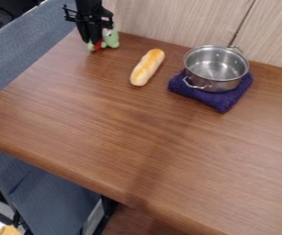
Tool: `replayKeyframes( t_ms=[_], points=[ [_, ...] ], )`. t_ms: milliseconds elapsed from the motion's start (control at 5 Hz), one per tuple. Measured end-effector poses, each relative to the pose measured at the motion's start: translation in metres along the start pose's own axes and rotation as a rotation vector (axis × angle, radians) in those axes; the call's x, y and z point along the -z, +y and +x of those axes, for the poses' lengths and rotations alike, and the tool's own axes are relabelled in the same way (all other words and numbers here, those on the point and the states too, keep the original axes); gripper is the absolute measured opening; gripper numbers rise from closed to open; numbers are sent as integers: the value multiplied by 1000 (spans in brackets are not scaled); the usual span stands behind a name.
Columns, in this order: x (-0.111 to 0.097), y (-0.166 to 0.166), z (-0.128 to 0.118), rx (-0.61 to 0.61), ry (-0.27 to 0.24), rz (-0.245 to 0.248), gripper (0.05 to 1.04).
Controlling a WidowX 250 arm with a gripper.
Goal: Move the green toy to the bottom of the table
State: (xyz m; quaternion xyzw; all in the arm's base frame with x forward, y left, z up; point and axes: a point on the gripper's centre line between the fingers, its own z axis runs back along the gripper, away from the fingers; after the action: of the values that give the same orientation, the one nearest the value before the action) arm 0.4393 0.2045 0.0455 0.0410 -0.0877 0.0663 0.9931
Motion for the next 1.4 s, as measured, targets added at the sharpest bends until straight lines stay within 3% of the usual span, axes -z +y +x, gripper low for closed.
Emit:
replayKeyframes(
  t_ms=[400, 600, 800, 1000, 1400],
  points=[
    [-4, 0, -3, -1, -11, -24, 158],
    [-20, 10, -4, -39, -40, -43, 158],
    [-50, 15, -9, -45, -100, -46, 158],
    [-78, 3, -25, 0, -137, -72, 157],
    [-117, -36, -94, 208, -173, -118, 158]
  ],
)
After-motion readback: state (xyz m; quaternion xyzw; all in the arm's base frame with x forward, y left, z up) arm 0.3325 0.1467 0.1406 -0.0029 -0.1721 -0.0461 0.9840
